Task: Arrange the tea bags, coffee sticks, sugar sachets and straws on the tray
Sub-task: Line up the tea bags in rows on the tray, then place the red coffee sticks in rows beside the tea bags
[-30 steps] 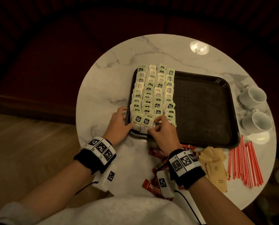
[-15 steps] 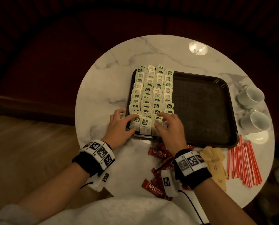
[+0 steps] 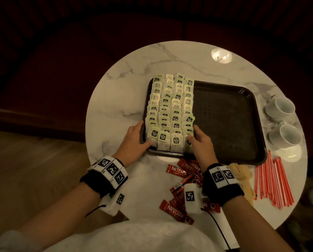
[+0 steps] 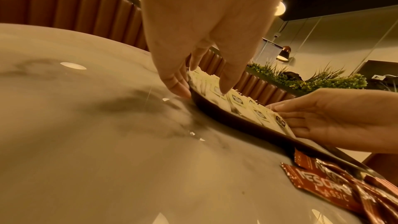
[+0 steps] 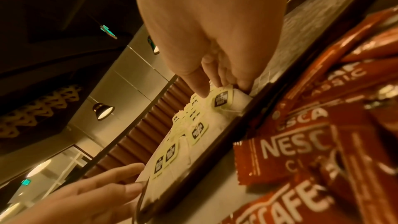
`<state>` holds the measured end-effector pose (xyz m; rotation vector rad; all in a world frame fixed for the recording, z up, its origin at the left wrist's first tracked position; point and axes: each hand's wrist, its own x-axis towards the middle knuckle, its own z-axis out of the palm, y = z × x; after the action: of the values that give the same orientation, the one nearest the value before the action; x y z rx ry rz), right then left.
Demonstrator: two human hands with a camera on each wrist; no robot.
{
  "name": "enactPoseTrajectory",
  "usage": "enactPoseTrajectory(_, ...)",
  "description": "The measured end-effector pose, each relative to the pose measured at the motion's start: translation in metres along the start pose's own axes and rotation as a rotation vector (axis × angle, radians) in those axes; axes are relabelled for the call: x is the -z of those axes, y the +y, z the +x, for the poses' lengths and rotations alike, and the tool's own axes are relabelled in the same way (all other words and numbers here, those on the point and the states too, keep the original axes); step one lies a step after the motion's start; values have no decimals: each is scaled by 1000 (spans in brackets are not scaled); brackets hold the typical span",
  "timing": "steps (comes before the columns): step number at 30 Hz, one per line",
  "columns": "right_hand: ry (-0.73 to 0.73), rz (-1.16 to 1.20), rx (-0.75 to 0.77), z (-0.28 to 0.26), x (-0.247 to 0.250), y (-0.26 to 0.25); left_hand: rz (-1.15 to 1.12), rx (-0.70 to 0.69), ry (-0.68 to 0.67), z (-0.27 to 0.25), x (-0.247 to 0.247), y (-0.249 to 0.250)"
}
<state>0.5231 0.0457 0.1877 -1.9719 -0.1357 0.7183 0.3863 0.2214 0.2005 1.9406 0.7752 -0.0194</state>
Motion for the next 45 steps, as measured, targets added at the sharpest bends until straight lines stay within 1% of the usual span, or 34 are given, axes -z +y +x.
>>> enactPoseTrajectory(6, 46, 100, -42, 9, 2, -6, 2, -15, 9, -4, 2, 3)
enactPoseTrajectory(13, 7, 78, 19, 21, -1, -8, -3, 1, 5, -9, 5, 11)
enactPoseTrajectory(19, -27, 94, -26, 20, -4, -2, -7, -4, -7, -12, 4, 12)
enactPoseTrajectory(22, 22, 87, -54, 13, 3, -7, 9, -12, 6, -13, 5, 12)
enactPoseTrajectory(24, 90, 71, -10, 5, 15, -14, 48, -22, 39, -12, 5, 11)
enactPoseTrajectory(26, 125, 39, 86, -8, 32, -20, 113, -46, 80, -12, 5, 10)
enactPoseTrajectory(27, 113, 0, 132, -16, 39, -21, 136, -78, 98, -14, 4, 10)
enactPoseTrajectory(29, 31, -129, 198, -32, 50, -19, 167, -183, 101, -18, 0, 14)
enactPoseTrajectory(31, -67, -266, 257, -48, 56, -14, 184, -325, 25, -25, -7, 20)
enactPoseTrajectory(33, -164, -421, 321, -62, 58, -8, 178, -443, -142, -33, -14, 26)
enactPoseTrajectory(35, -288, -598, 370, -76, 56, -1, 228, -511, -340, -41, -23, 28)
enactPoseTrajectory(37, -429, -749, 421, -87, 52, 8, 296, -519, -495, -50, -33, 28)
enactPoseTrajectory(39, -553, -886, 476, -94, 48, 17, 372, -501, -607, -58, -43, 24)
enactPoseTrajectory(41, -621, -1018, 497, -97, 45, 24, 466, -472, -696, -64, -51, 20)
enactPoseTrajectory(43, -638, -1092, 491, -99, 44, 27, 543, -464, -736, -71, -56, 18)
enactPoseTrajectory(45, -641, -1102, 491, -100, 44, 29, 603, -453, -733, -76, -61, 16)
